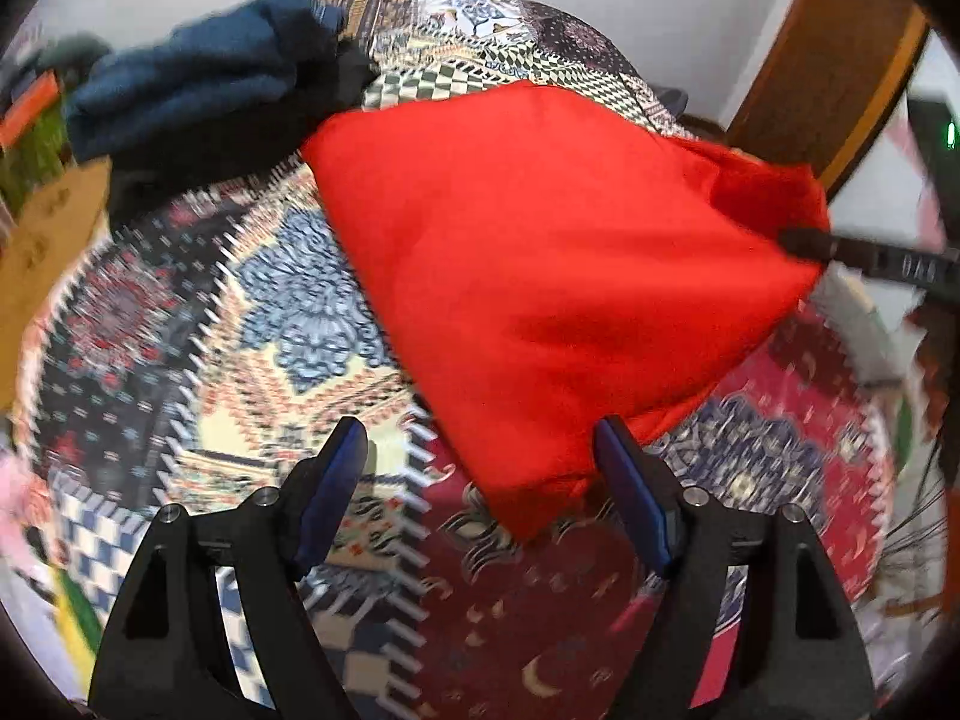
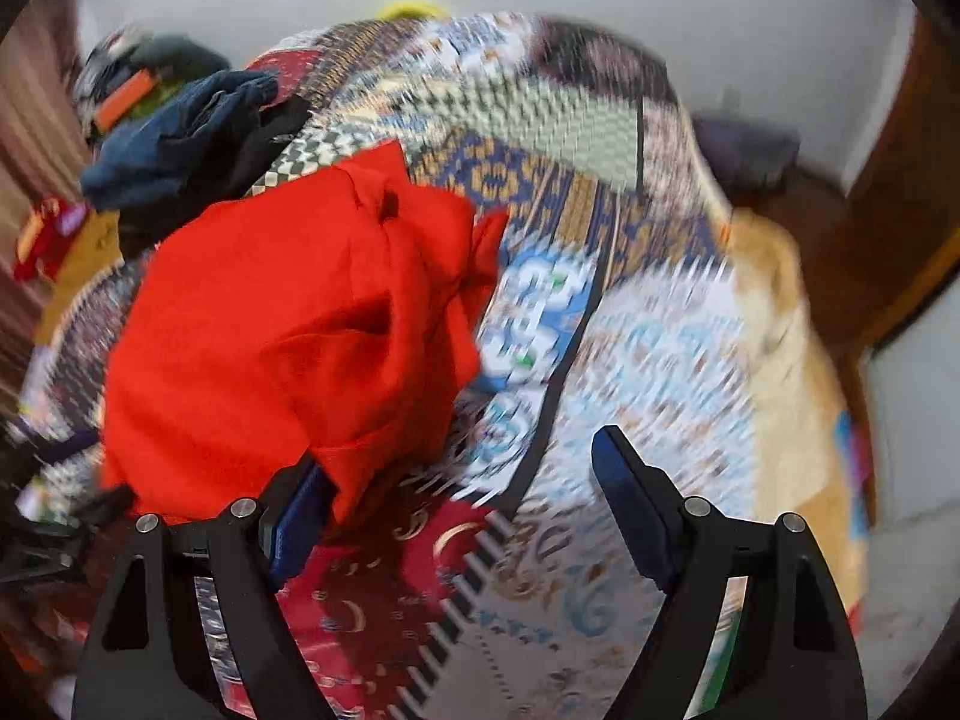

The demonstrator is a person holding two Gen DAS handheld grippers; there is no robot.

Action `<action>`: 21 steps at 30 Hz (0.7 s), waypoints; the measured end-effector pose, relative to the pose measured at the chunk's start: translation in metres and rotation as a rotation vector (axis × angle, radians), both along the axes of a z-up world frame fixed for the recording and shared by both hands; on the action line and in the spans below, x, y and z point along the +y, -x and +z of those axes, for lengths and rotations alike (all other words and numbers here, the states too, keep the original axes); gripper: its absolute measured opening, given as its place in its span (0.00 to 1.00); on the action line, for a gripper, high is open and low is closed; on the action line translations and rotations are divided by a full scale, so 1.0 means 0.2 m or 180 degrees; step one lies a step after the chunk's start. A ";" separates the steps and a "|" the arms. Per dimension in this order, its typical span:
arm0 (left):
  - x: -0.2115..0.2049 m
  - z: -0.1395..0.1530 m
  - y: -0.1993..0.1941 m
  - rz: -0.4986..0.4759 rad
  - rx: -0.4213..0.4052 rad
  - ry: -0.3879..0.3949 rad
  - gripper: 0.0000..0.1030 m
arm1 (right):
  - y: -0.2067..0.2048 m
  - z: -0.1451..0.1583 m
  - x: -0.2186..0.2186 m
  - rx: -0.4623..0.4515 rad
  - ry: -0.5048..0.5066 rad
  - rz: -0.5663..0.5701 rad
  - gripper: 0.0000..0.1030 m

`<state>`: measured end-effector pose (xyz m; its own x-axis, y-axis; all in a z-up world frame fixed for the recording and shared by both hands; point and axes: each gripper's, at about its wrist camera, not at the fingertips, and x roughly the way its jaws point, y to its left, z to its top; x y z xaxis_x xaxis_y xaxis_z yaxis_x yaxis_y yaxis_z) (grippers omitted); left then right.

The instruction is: Fold large clothes

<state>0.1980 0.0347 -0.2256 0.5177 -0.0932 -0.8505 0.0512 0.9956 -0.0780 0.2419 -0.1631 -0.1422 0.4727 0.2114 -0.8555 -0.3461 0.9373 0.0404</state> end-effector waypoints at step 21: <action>0.33 0.30 -0.17 0.0572 -0.0463 -0.0096 0.76 | -0.21 0.25 -0.04 0.0115 -0.0673 0.0114 0.79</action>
